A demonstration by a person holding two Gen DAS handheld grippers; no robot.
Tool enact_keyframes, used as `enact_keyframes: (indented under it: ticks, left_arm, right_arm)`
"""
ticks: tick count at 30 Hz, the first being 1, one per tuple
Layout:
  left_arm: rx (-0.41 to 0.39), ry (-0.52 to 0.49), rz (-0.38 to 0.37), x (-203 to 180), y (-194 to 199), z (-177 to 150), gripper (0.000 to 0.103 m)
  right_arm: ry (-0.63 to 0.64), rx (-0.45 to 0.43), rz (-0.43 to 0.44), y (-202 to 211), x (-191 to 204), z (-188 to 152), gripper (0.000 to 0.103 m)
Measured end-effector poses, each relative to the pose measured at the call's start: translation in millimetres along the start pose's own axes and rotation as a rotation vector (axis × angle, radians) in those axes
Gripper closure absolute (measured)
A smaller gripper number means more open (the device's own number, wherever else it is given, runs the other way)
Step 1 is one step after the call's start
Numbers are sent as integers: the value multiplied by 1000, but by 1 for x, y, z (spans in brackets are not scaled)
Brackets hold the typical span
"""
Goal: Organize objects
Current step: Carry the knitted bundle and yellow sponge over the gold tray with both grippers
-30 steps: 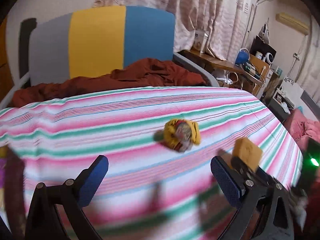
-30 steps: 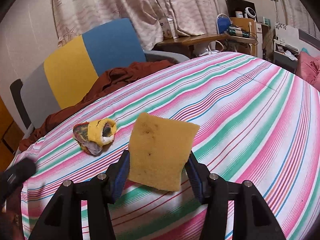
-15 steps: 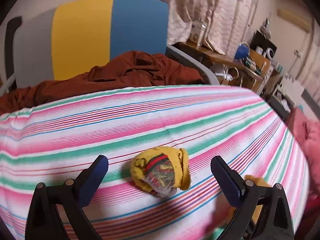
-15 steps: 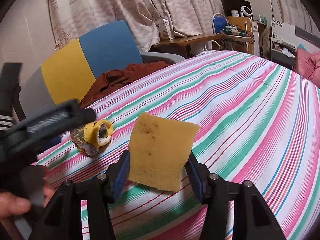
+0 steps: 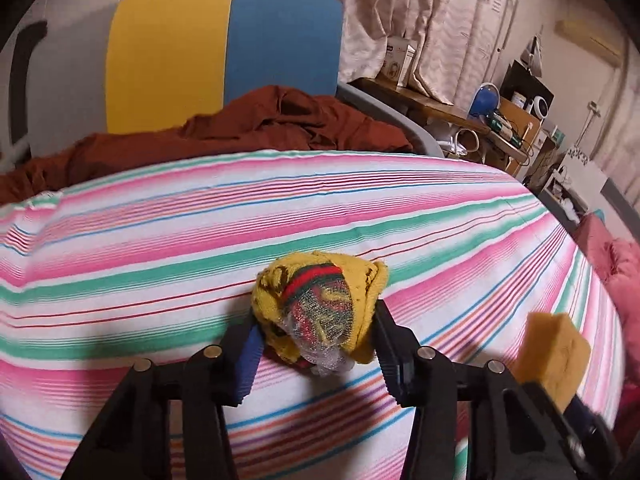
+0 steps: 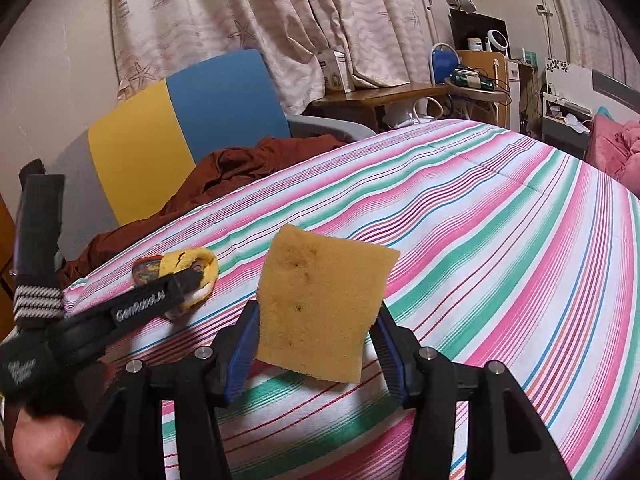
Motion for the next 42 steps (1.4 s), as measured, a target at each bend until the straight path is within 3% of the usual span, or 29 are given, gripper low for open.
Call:
enact_keyframes:
  ticks: [7, 16, 25, 34, 42]
  left_arm:
    - [-77, -25, 37, 9, 38, -19, 53]
    - [-153, 4, 47, 27, 96, -56, 52]
    - [-183, 68, 58, 48, 136, -87, 52]
    - [-211, 154, 56, 79, 192, -113, 52]
    - [-254, 219, 80, 123, 239, -120, 52]
  right_arm:
    - [43, -18, 19, 3, 8, 2, 48]
    - [193, -68, 148, 19, 43, -6, 48]
    - [327, -79, 193, 44, 80, -30, 48]
    - [412, -27, 195, 54, 102, -47, 48]
    - [433, 40, 276, 74, 134, -69, 48]
Point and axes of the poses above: each gripper's, at about its wrist camera, not at the fingertips, and y roughly against the way its jaws point, x to its left, z to its top, the point moved 4 cm from there along -y, roughly the way its jaws point, and after that the axes turned 1 degree about -y, right-handed, at the moved point
